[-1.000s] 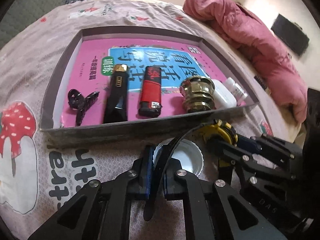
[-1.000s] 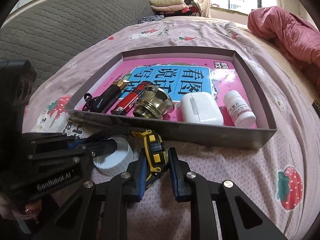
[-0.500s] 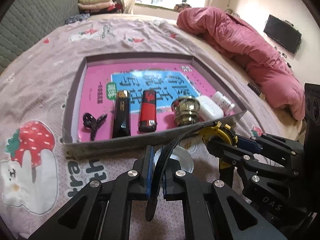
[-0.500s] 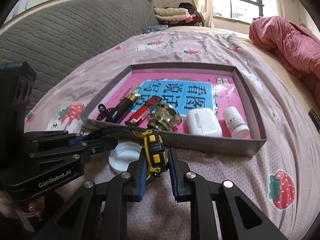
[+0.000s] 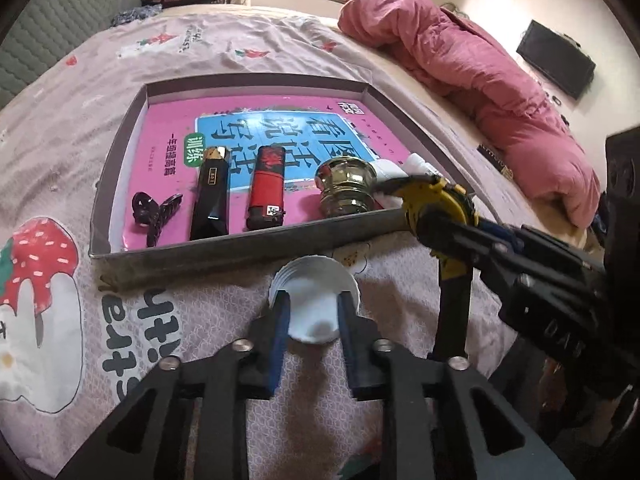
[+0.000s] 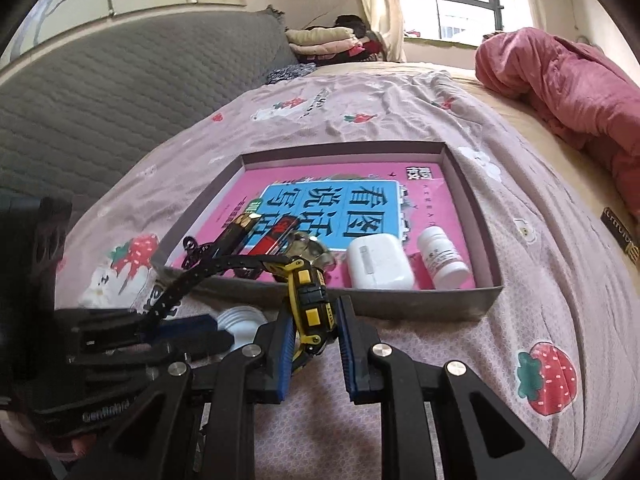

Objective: Organize rigid objects
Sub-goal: 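Lift and carry the white cap and tape measure over the tray with both grippers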

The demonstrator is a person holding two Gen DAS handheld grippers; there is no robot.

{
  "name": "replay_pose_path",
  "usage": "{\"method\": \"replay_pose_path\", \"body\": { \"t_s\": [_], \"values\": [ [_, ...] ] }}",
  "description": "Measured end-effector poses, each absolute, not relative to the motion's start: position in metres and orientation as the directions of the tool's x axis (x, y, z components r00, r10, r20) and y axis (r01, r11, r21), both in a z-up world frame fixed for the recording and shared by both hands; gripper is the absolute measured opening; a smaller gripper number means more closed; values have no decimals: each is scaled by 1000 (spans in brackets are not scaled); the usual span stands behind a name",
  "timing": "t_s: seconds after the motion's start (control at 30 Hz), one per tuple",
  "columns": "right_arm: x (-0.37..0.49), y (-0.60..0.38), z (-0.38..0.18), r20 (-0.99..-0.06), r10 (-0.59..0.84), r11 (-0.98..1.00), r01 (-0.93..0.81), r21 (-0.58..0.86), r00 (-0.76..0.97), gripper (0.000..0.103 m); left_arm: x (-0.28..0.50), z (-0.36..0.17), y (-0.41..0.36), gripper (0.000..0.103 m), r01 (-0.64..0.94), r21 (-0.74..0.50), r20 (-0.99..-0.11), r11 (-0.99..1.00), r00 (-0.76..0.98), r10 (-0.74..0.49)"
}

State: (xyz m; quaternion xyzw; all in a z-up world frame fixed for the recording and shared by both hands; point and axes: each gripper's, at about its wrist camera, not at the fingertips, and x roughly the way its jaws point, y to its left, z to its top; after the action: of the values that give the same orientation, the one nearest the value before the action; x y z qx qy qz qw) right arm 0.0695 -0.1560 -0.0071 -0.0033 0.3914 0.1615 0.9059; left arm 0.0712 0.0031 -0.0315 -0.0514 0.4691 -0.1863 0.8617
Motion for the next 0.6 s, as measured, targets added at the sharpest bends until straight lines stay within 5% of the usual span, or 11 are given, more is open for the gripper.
{"method": "replay_pose_path", "body": {
  "t_s": [0.03, 0.1, 0.6],
  "values": [
    [70, -157, -7, -709, 292, 948, -293, 125, 642, 20, 71, -31, 1, 33, 282, -259, -788, 924, 491, -370],
    [70, -159, -6, -707, 293, 948, -291, 129, 643, 20, 69, -30, -3, 58, 292, -251, -788, 923, 493, -370],
    [69, -166, -3, -698, 304, 948, -279, 153, 648, 20, 83, -44, -8, 60, 266, -213, -807, 940, 494, -323]
  ]
}}
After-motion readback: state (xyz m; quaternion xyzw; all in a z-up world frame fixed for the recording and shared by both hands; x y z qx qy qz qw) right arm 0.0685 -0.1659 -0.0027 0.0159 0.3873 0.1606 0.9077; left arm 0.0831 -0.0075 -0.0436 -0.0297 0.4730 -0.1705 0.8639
